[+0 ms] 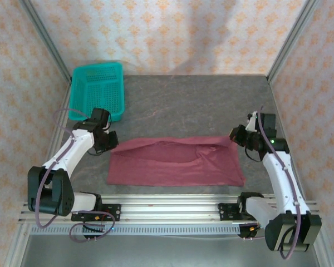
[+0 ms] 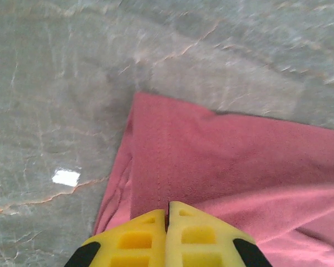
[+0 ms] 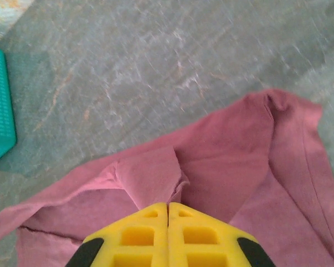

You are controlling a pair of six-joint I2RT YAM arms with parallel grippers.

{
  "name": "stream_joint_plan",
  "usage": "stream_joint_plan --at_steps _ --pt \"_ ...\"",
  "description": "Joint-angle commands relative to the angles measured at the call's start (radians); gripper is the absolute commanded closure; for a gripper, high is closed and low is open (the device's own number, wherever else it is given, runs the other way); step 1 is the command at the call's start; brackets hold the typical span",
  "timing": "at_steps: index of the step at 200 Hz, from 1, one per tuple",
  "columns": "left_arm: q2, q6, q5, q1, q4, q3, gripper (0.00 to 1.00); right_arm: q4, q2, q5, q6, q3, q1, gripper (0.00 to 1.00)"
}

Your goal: Fold and stack the t-shirts

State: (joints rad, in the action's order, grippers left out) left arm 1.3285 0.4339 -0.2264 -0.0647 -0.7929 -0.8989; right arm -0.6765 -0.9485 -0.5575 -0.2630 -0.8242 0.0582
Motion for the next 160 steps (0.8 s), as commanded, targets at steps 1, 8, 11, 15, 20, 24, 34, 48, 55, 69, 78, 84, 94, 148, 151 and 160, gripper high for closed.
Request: stream_joint_plan --at_steps 1,8,11,15,20,24,34,48,55,69,78,84,94,148,151,160 --pt "-0.033 0.035 0.085 0.006 -0.005 0.041 1.00 -0.072 0.042 0.061 -0.027 0.028 0.005 1.00" --pt "-0.034 0.034 0.106 0.008 -0.010 0.053 1.00 -0.087 0.049 0.067 -0.023 0.035 0.006 1.00" --pt "-0.035 0.034 0.115 0.008 -0.013 0.056 1.00 -0.093 0.052 0.070 -0.024 0.038 0.005 1.00" --pt "-0.033 0.033 0.127 0.008 -0.017 0.061 1.00 -0.099 0.055 0.079 -0.023 0.041 0.005 1.00" --pt "-0.032 0.033 0.137 0.009 -0.019 0.066 1.00 -0.104 0.061 0.090 -0.026 0.044 0.004 1.00" --pt "-0.029 0.033 0.143 0.011 -0.021 0.072 1.00 -0.103 0.063 0.095 -0.027 0.046 0.005 1.00" --pt "-0.024 0.034 0.146 0.013 -0.019 0.081 1.00 -0.100 0.064 0.105 -0.036 0.046 0.006 1.00" --pt "-0.018 0.038 0.145 0.013 -0.008 0.094 1.00 -0.118 0.046 0.116 -0.049 0.042 0.005 1.00" --pt "-0.017 0.041 0.147 0.013 -0.003 0.102 1.00 -0.120 0.041 0.110 -0.056 0.042 0.005 1.00" --pt "-0.013 0.045 0.148 0.013 0.010 0.116 1.00 -0.128 0.037 0.114 -0.083 0.046 0.005 1.00" --pt "-0.010 0.045 0.148 0.013 0.014 0.123 1.00 -0.131 0.042 0.108 -0.104 0.057 0.005 1.00" --pt "-0.009 0.045 0.153 0.013 0.015 0.127 1.00 -0.128 0.047 0.100 -0.117 0.069 0.005 1.00" --pt "-0.009 0.045 0.162 0.012 0.019 0.135 1.00 -0.127 0.062 0.101 -0.148 0.093 0.005 1.00" --pt "0.005 0.068 0.221 0.013 0.013 0.144 1.00 -0.132 0.152 0.168 -0.257 0.179 0.000 1.00" --pt "0.006 0.070 0.220 0.013 0.014 0.145 1.00 -0.134 0.152 0.168 -0.263 0.182 -0.001 1.00" --pt "0.000 0.086 0.225 0.013 0.013 0.148 0.95 -0.147 0.150 0.188 -0.278 0.189 0.000 1.00"
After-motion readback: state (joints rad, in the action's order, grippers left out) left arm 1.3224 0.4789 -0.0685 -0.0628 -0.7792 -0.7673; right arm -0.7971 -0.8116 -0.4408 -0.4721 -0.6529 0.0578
